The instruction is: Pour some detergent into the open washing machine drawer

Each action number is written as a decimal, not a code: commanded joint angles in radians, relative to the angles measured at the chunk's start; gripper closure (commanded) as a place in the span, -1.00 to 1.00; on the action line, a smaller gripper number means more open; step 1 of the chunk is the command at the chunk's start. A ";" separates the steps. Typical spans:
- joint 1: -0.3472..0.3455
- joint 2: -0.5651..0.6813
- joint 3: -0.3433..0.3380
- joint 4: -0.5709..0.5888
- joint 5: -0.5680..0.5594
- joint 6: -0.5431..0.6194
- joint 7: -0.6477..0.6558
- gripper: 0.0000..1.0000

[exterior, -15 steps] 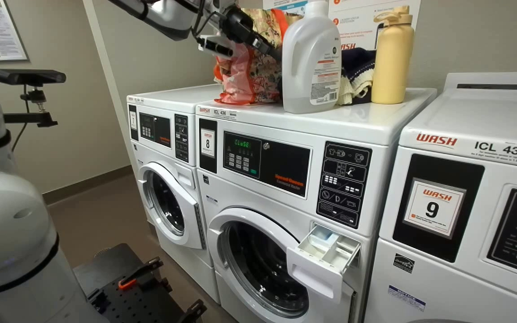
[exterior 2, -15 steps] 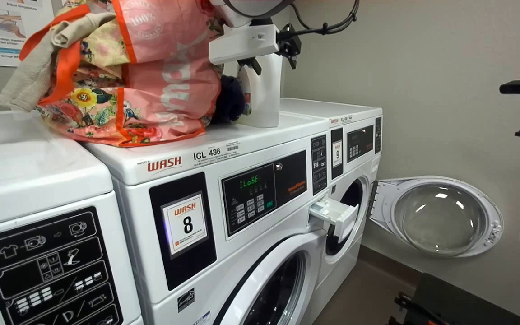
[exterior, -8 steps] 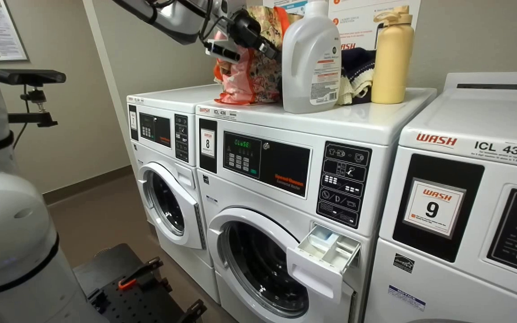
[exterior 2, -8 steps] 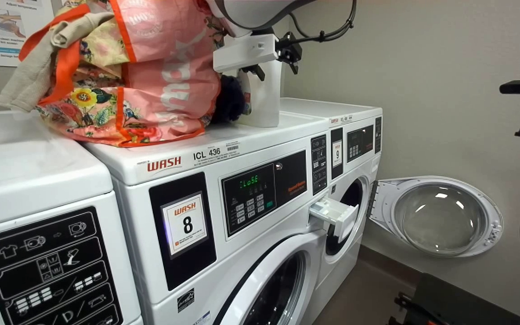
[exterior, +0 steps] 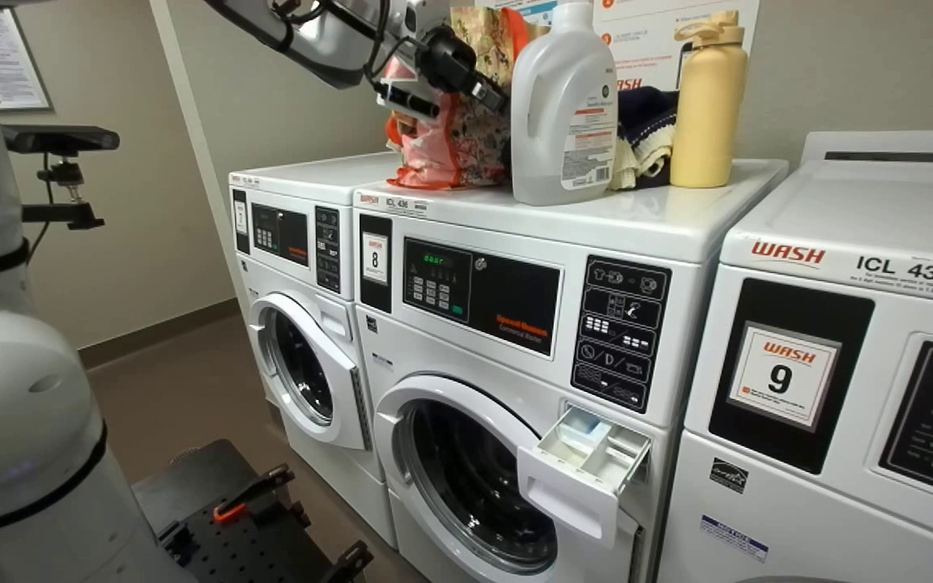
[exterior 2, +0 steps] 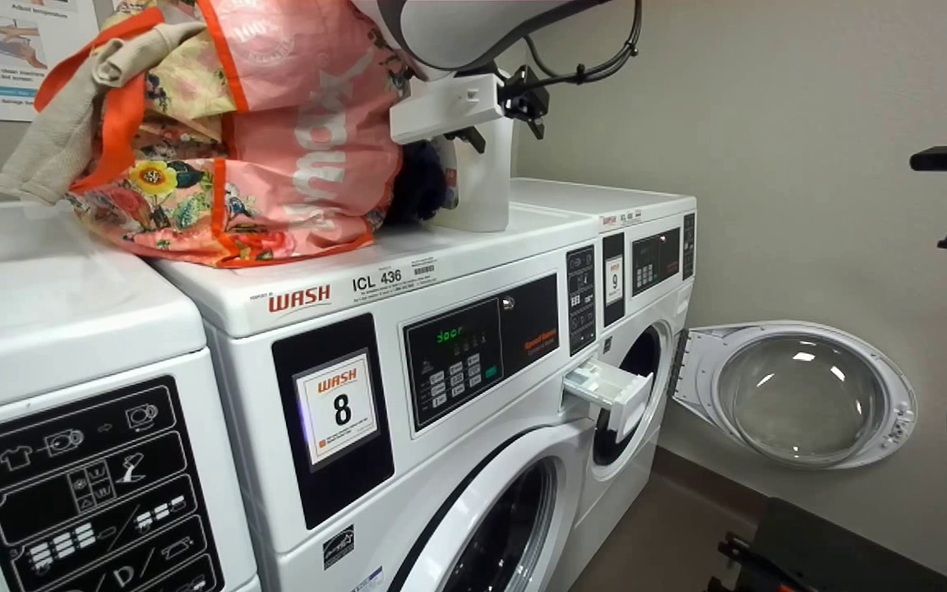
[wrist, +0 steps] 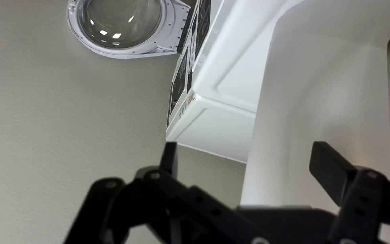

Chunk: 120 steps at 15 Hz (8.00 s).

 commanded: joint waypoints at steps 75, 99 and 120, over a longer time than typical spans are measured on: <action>-0.240 -0.224 -0.257 -0.424 0.622 -0.237 -0.452 0.88; -0.316 0.133 -0.359 -0.170 1.008 -0.420 -0.752 0.88; -0.403 0.276 -0.444 -0.021 1.165 -0.564 -0.980 0.88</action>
